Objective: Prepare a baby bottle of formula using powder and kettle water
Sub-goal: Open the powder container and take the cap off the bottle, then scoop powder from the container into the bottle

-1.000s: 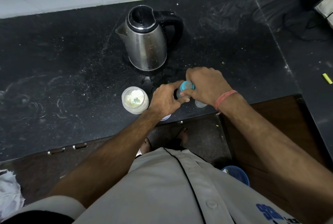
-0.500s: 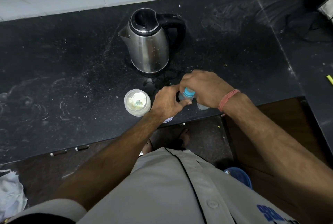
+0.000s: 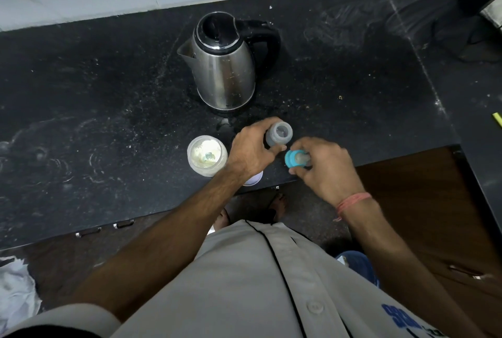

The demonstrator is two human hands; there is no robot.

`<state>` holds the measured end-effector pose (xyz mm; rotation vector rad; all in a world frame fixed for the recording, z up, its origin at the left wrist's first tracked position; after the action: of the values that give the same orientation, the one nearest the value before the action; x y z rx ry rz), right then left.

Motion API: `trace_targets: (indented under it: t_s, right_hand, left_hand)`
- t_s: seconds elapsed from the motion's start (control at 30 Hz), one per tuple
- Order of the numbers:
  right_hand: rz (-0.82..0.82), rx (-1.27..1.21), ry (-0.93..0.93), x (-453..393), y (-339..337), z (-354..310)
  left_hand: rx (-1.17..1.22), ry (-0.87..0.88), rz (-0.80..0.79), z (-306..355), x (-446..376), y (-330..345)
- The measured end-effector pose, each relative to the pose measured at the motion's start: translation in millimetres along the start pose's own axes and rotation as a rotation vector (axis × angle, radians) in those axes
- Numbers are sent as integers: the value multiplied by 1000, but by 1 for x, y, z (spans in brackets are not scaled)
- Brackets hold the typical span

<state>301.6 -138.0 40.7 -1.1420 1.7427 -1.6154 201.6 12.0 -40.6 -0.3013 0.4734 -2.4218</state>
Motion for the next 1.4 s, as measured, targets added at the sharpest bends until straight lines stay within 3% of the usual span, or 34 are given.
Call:
trace_targets:
  t_s: [0.2,0.6,0.77,0.9,1.1,1.2,1.4]
  right_hand:
    - [-30,39,48,6,40,-1]
    - [-44,186,-53,-6,53,-13]
    - [-33,107,-52,-6,45,-9]
    - [83,4,-31,0,23,-12]
    - [261,-146,-82,-1,-6,-37]
    - [251,-220,-154,-10,-10,-68]
    - [150,-241,-299,-28,6,-127]
  left_hand:
    - [-39,-62,54,-6,-1,-4]
    - [-69,-81,109,-1,3,-6]
    - [29,-106,100,2,5,-8]
    - [177,-88,110,17,27,-19]
    - [-51,132,411,50,82,-87]
    - [-78,81,490,28,100,-116]
    - [-85,-66,364,-28,117,-133]
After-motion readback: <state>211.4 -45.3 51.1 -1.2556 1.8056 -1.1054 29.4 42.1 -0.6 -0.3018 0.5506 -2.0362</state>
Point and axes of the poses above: each hand's wrist, its own x-axis away from the middle knuckle, its own y-axis out of the palm, z = x × y, the point moved 5 cm from there along -x, towards the middle knuckle, and after that the axes turned 14 degrees about x, right-handed, at the moved point
